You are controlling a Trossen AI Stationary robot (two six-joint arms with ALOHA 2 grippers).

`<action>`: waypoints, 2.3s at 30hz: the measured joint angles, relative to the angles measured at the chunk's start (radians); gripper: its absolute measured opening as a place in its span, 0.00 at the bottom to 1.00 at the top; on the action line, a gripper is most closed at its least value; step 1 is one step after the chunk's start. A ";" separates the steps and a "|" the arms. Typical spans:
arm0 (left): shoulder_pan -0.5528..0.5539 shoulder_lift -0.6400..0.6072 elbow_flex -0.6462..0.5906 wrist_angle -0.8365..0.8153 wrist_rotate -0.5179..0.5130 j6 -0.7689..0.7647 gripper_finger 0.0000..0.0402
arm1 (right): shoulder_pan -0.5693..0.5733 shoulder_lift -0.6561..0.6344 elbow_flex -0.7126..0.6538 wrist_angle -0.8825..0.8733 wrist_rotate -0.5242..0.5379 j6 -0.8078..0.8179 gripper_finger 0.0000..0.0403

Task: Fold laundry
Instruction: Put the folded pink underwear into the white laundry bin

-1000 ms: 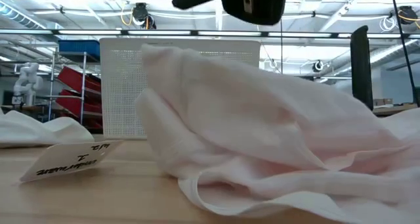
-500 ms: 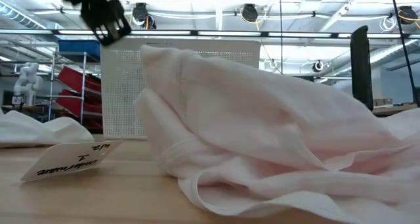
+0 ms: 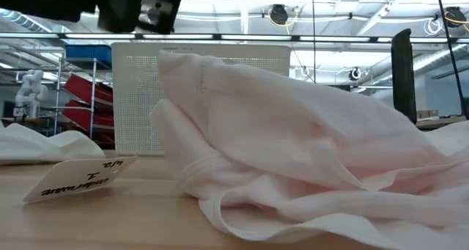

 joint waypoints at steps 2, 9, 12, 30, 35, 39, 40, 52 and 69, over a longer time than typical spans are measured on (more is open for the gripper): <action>-0.041 0.031 0.040 0.000 -0.107 0.017 0.37 | -0.001 -0.001 0.000 -0.001 0.012 0.000 0.42; -0.146 0.132 0.178 -0.013 -0.381 0.070 0.37 | -0.005 -0.001 0.000 -0.001 0.014 -0.003 0.42; -0.156 0.176 0.230 -0.058 -0.408 0.051 0.37 | -0.005 -0.001 0.000 -0.001 0.014 -0.003 0.42; -0.145 0.320 0.395 -0.262 -0.483 0.012 0.55 | -0.005 -0.001 0.000 0.000 0.013 0.001 0.42; -0.129 0.327 0.395 -0.262 -0.487 0.075 0.61 | -0.005 -0.001 0.000 0.002 0.013 0.002 0.42; -0.103 0.370 0.393 -0.290 -0.485 0.062 0.62 | -0.005 -0.001 0.000 0.000 0.013 0.002 0.42; -0.095 0.386 0.393 -0.299 -0.483 0.047 0.62 | -0.005 -0.001 0.000 0.000 0.013 0.003 0.42; -0.058 0.441 0.394 -0.291 -0.421 -0.014 0.61 | -0.005 -0.001 0.000 0.000 0.012 0.001 0.42; -0.059 0.399 0.394 -0.286 -0.436 -0.020 0.04 | -0.005 -0.001 0.000 0.001 0.016 0.000 0.42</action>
